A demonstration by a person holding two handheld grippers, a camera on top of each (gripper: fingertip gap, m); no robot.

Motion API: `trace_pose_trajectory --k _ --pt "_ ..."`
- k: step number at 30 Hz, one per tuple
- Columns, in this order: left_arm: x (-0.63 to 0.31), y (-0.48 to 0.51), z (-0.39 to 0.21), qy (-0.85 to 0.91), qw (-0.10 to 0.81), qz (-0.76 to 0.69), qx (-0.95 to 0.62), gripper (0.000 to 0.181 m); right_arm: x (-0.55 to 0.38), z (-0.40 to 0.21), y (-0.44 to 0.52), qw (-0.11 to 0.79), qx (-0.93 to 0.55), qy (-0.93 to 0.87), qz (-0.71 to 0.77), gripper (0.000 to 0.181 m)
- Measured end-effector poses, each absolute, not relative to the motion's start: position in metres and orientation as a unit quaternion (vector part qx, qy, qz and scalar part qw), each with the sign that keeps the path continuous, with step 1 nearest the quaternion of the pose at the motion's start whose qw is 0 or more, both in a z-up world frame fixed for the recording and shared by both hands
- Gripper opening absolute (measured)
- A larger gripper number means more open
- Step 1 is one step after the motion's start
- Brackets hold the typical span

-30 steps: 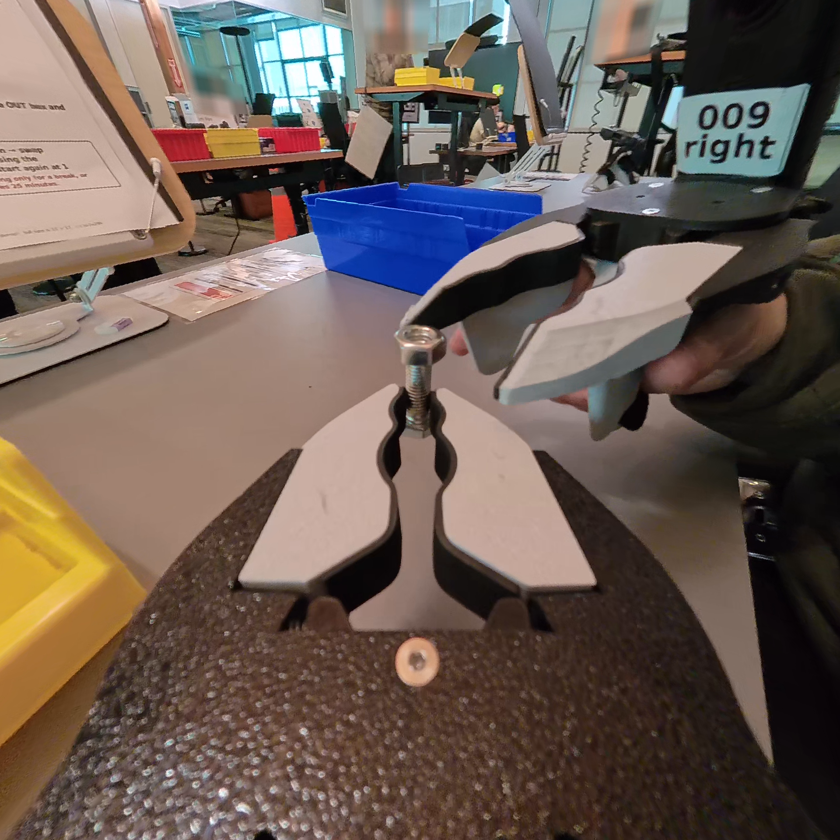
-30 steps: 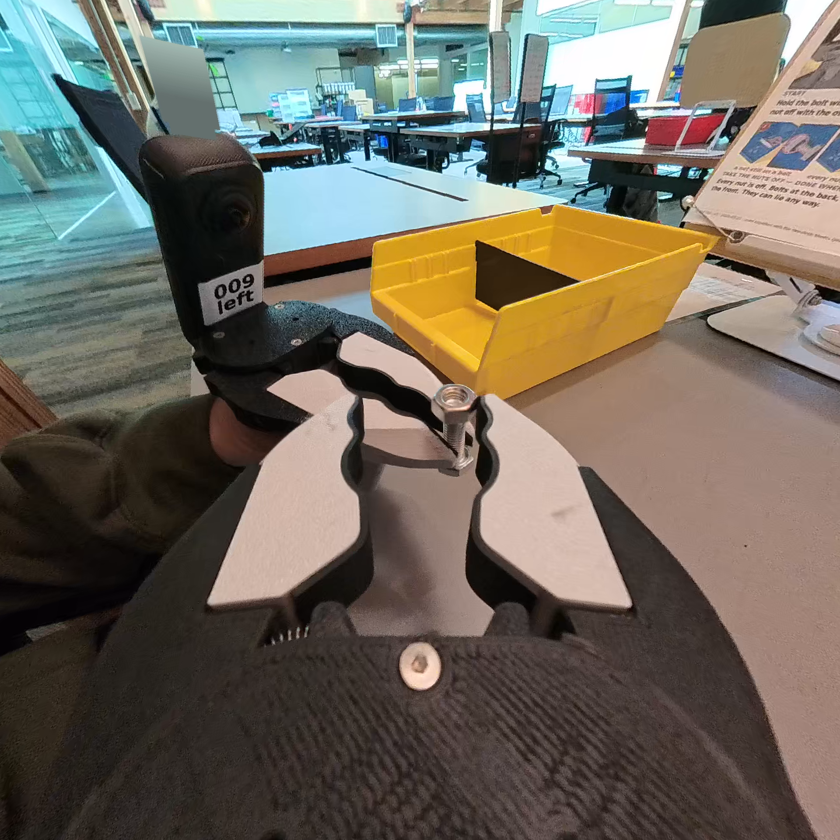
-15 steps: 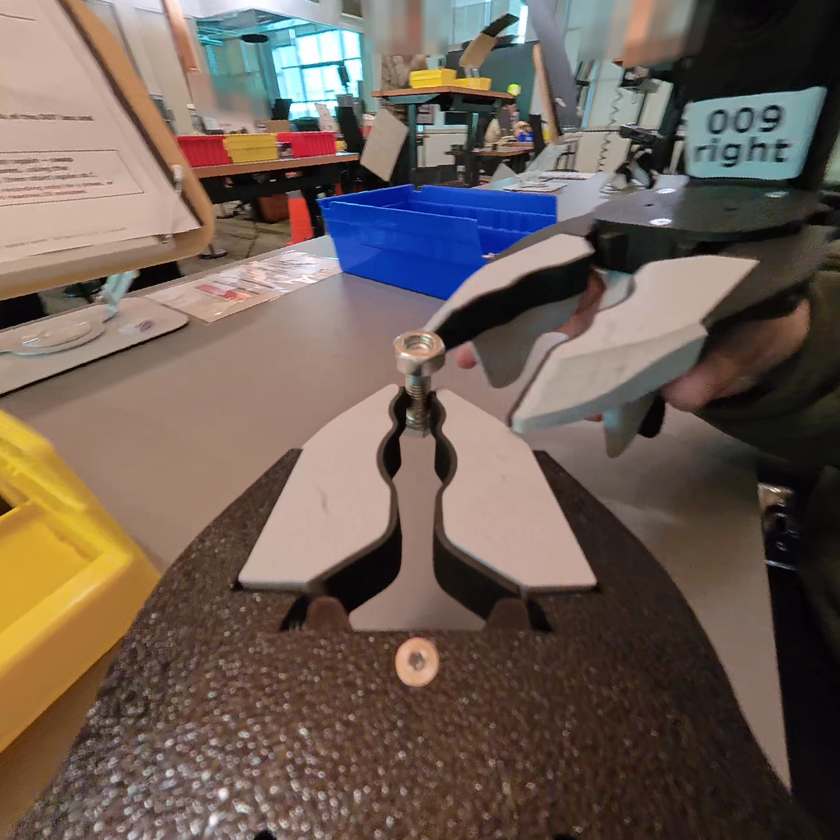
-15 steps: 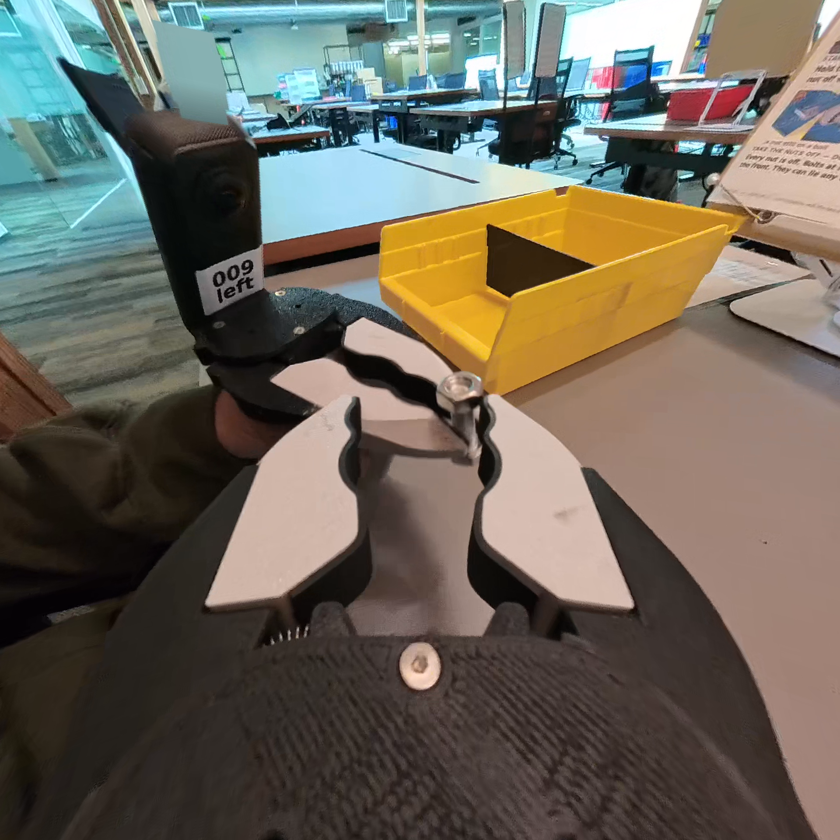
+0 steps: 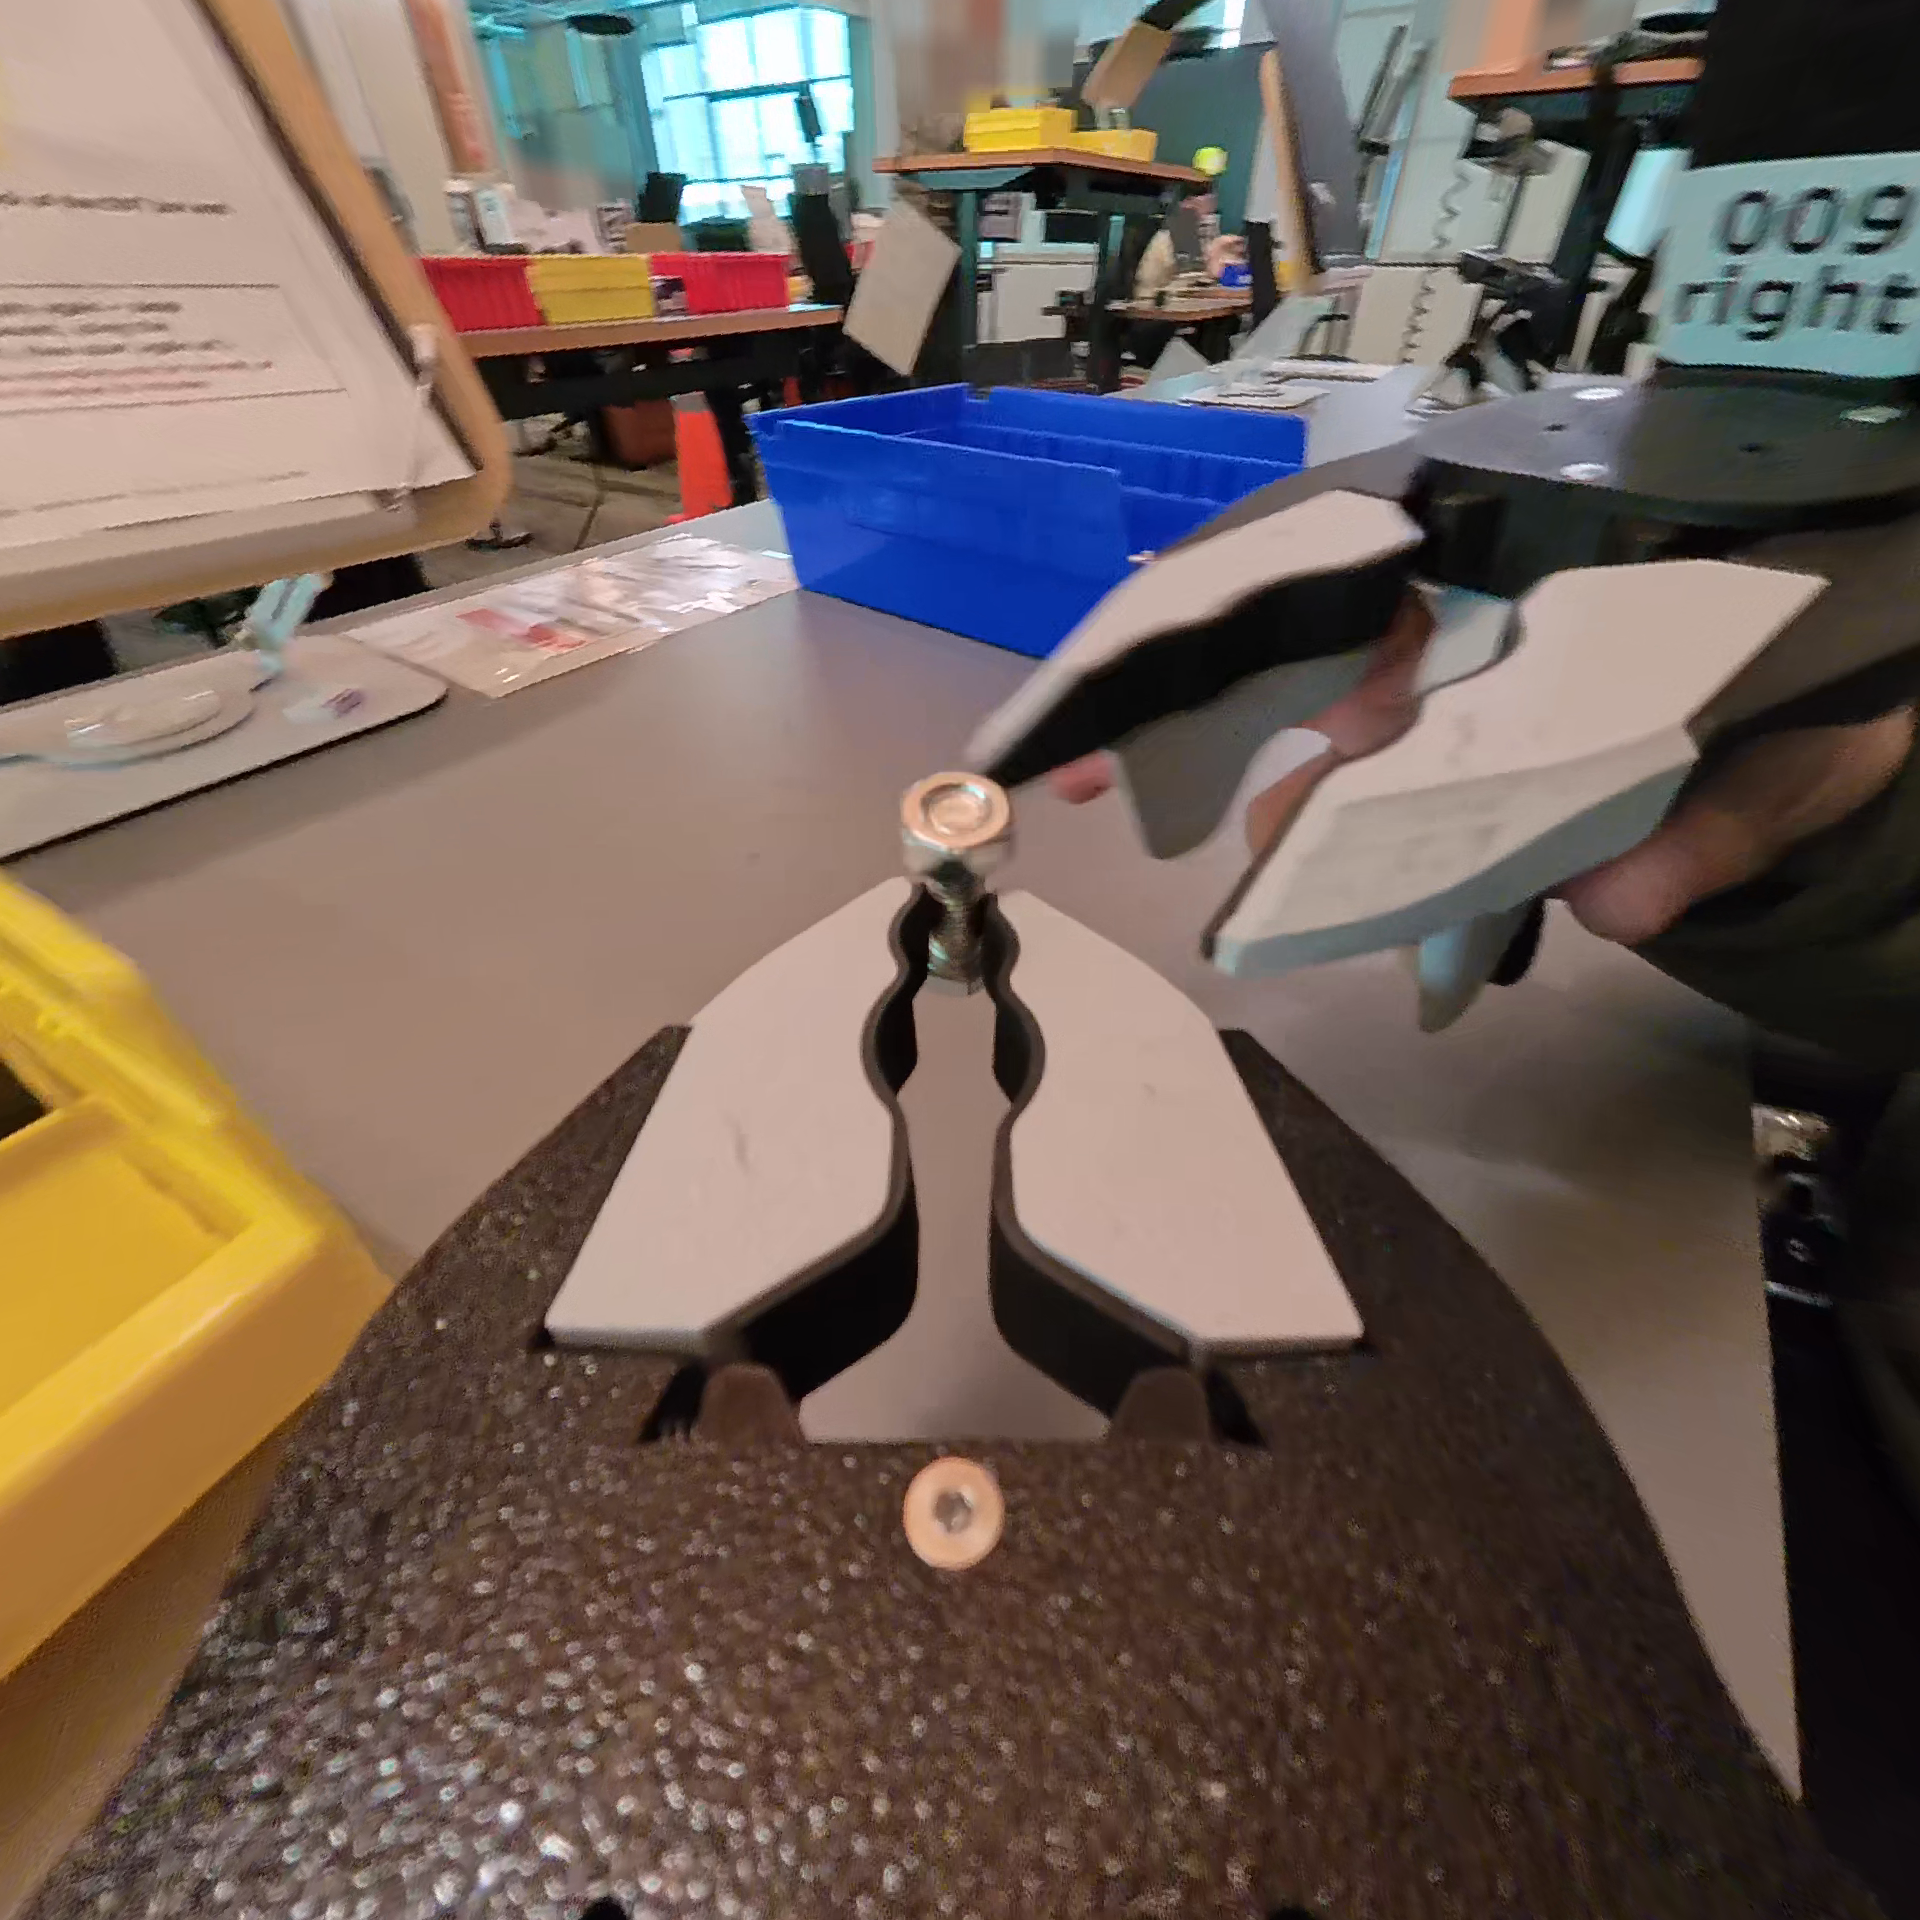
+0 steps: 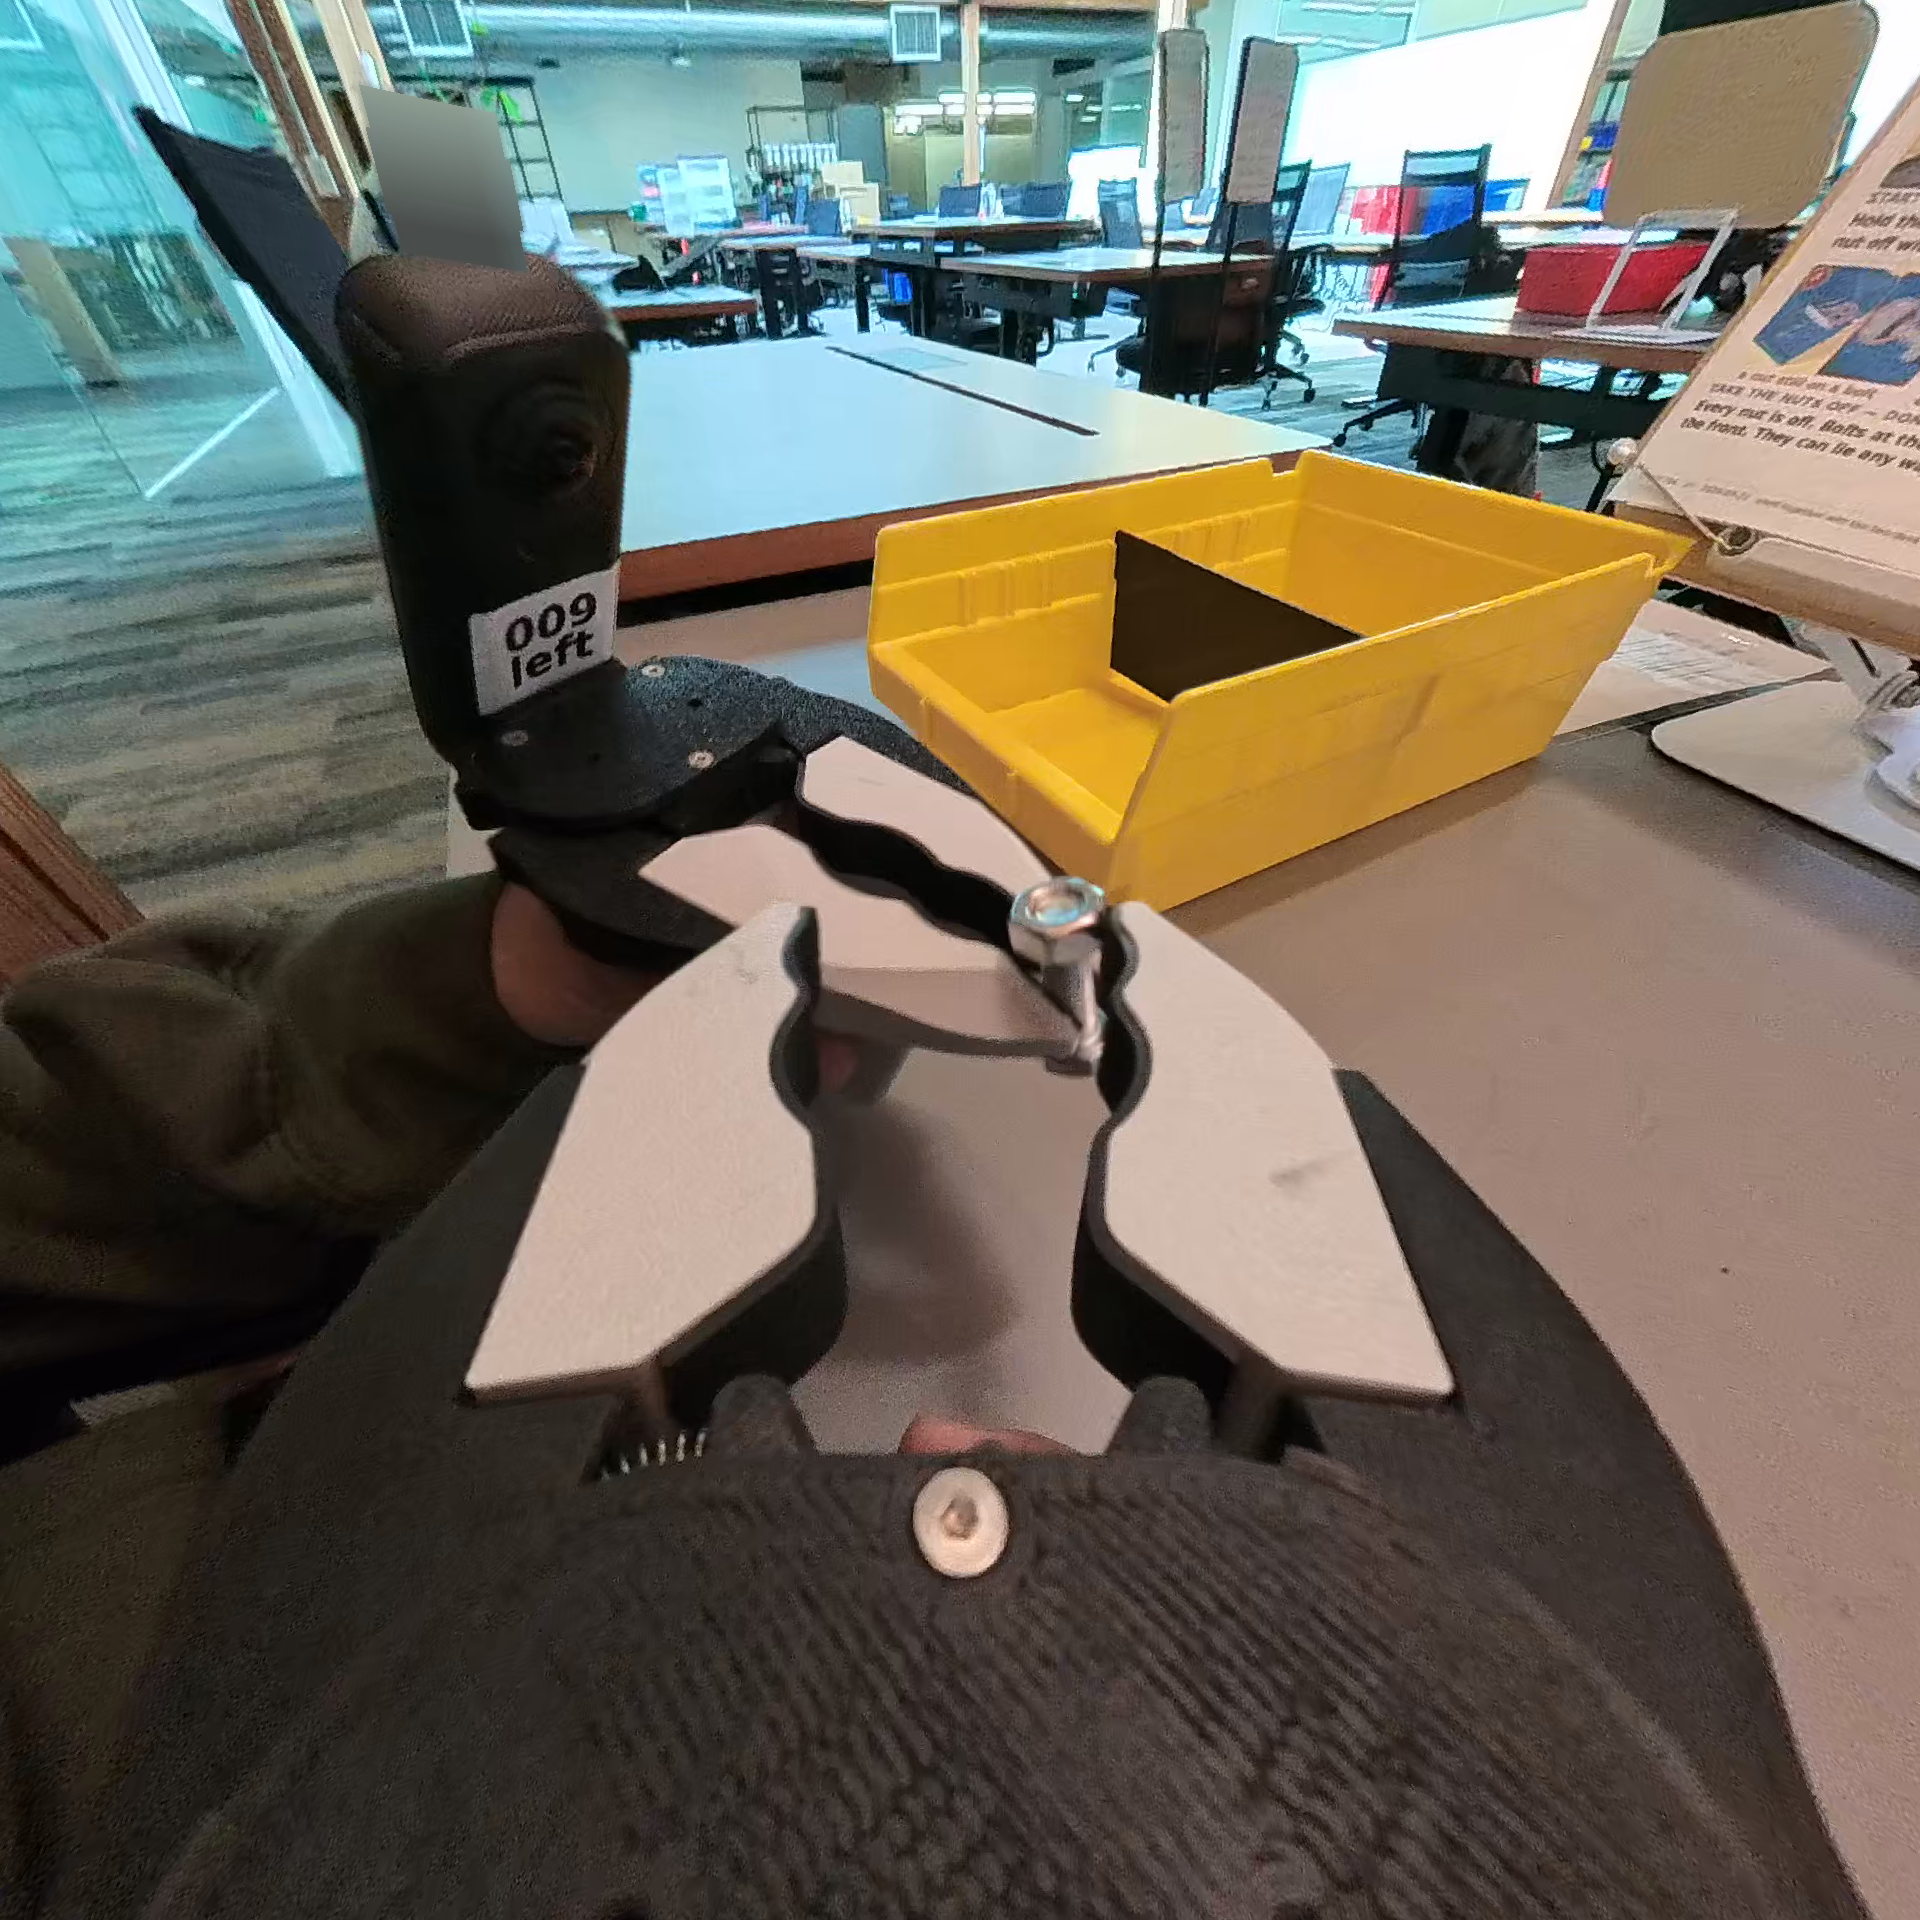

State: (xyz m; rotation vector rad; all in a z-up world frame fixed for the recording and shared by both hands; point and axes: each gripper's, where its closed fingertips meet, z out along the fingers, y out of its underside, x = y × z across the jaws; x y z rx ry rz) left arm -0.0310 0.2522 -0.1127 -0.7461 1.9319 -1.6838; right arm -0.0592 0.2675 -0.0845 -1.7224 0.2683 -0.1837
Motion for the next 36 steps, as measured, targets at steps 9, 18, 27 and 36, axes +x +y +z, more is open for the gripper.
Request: trace_pose_trajectory --k 9,18,27,36 --pt "-0.033 0.251 -0.112 0.704 0.219 -0.621 -0.267 0.009 -0.051 -0.082 0.264 0.646 -0.746 0.141 -0.083 0.061" --pt "-0.029 0.255 -0.115 0.705 0.231 -0.607 -0.284 0.009 -0.064 -0.090 0.264 0.618 -0.779 0.100 -0.046 0.040" --pt "-0.036 0.248 -0.113 0.711 0.209 -0.620 -0.257 0.009 -0.039 -0.079 0.254 0.636 -0.750 0.149 -0.105 0.032" --pt "-0.043 0.239 -0.111 0.719 0.202 -0.625 -0.226 0.009 -0.048 -0.090 0.260 0.620 -0.771 0.122 -0.081 0.018"
